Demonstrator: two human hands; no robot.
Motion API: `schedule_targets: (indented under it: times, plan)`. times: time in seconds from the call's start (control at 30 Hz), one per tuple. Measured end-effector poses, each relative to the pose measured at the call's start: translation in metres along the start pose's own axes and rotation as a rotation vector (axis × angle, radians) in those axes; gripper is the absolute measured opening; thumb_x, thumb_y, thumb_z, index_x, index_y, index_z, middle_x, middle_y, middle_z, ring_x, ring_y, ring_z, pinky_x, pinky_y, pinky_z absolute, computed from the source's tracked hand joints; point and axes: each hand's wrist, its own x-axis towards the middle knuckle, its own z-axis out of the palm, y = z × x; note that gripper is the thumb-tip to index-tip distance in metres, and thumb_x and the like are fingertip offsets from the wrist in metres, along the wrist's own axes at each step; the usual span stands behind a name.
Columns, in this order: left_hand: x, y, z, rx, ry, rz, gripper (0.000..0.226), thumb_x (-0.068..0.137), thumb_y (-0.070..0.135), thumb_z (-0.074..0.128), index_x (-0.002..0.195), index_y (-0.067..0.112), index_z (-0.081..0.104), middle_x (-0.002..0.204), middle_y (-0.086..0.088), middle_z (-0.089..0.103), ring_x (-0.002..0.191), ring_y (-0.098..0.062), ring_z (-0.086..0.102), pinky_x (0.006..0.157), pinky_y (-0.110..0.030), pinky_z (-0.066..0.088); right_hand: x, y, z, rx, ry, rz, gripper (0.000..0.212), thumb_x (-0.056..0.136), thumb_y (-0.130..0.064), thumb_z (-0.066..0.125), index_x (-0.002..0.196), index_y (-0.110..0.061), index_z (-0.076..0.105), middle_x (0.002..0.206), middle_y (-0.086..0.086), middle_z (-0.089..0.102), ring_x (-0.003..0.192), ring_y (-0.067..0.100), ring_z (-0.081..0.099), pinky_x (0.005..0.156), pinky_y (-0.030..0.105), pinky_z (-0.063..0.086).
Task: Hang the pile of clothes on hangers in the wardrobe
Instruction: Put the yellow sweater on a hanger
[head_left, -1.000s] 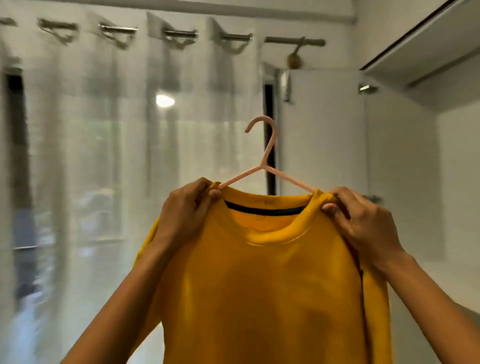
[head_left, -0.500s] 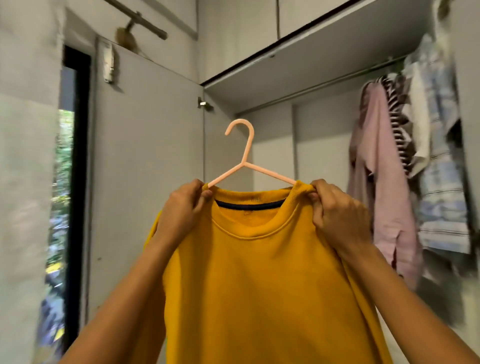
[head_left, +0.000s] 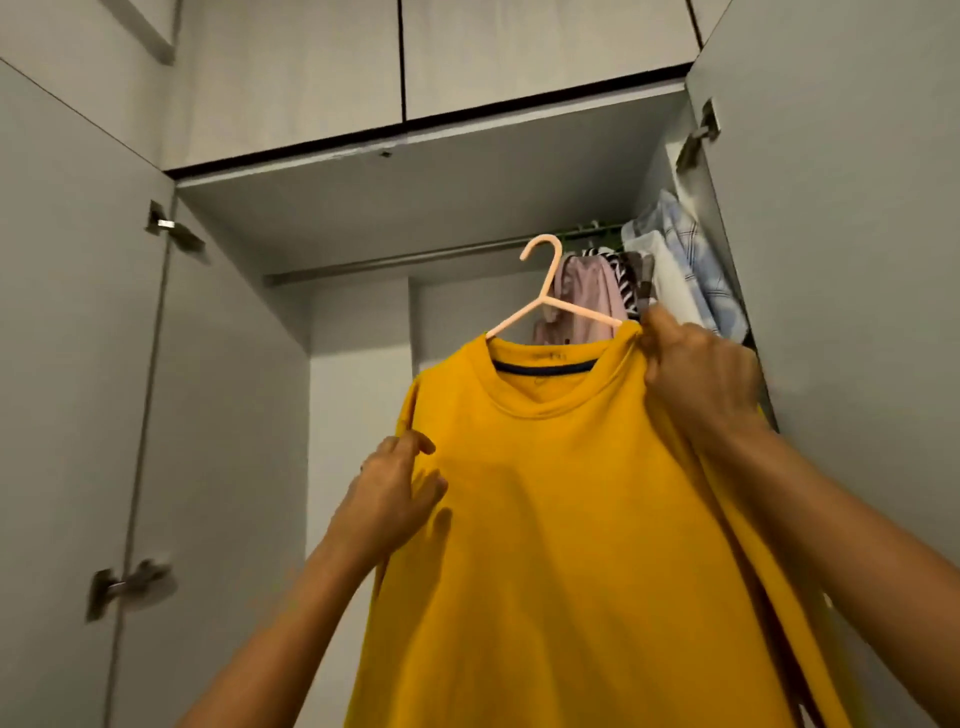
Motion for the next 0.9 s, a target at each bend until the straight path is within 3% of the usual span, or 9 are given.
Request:
schedule_targets:
  times: [0.13,0.23,0.33,0.6,0.8,0.9]
  plan:
    - [0.031,-0.027,0.060,0.023,-0.063,0.051,0.029,0.089,0.039,0.058,0.115,0.026,0.052,0.125,0.002,0.051,0.112,-0.016,0.052,0.093,-0.039,0.047,0.056,-0.005,0.067,-0.167,-0.049,-0.041,0.027,0.100,-0.019,0.036,0.124,-0.015,0.047,0.086,0.016,0.063,0.062,0.027,0.046,0.050,0.027,0.027]
    - [0.059,-0.056,0.102,0.032,-0.066,0.070,0.027,0.090,0.041,0.057,0.113,0.027,0.053,0.126,0.003,0.051,0.109,-0.013,0.052,0.093,-0.037,0.047,0.090,-0.006,0.118,-0.175,-0.052,0.022,0.027,0.099,-0.020,0.041,0.125,-0.016,0.049,0.103,0.018,0.064,0.085,0.037,0.060,0.066,0.037,0.041]
    - [0.097,-0.083,0.138,0.031,-0.056,0.063,0.026,0.090,0.042,0.056,0.111,0.028,0.055,0.129,0.005,0.050,0.112,-0.011,0.051,0.094,-0.033,0.046,0.124,-0.001,0.171,-0.171,-0.054,0.137,0.028,0.094,-0.014,0.048,0.121,-0.013,0.055,0.110,0.018,0.064,0.099,0.038,0.059,0.081,0.039,0.045]
    - [0.213,-0.138,0.194,0.001,0.061,0.063,0.016,0.090,0.040,0.057,0.101,0.029,0.057,0.125,0.006,0.051,0.104,-0.008,0.054,0.087,-0.031,0.049,0.202,-0.009,0.285,-0.198,-0.032,0.309,0.027,0.094,-0.010,0.048,0.117,-0.002,0.060,0.123,0.021,0.057,0.116,0.035,0.050,0.081,0.038,0.044]
    - [0.242,-0.167,0.219,0.002,0.096,0.109,0.007,0.089,0.042,0.056,0.092,0.037,0.051,0.117,0.013,0.050,0.099,-0.003,0.052,0.085,-0.027,0.048,0.228,-0.004,0.344,-0.281,-0.056,0.311,0.026,0.094,-0.003,0.044,0.114,-0.001,0.061,0.115,0.019,0.062,0.105,0.036,0.058,0.069,0.034,0.039]
    - [0.238,-0.183,0.224,0.040,0.081,0.105,0.011,0.090,0.042,0.055,0.096,0.033,0.056,0.116,0.014,0.050,0.099,-0.003,0.053,0.085,-0.025,0.048,0.222,-0.005,0.365,-0.321,-0.154,0.287,0.029,0.094,-0.008,0.045,0.119,0.001,0.056,0.119,0.022,0.058,0.110,0.038,0.054,0.075,0.037,0.044]
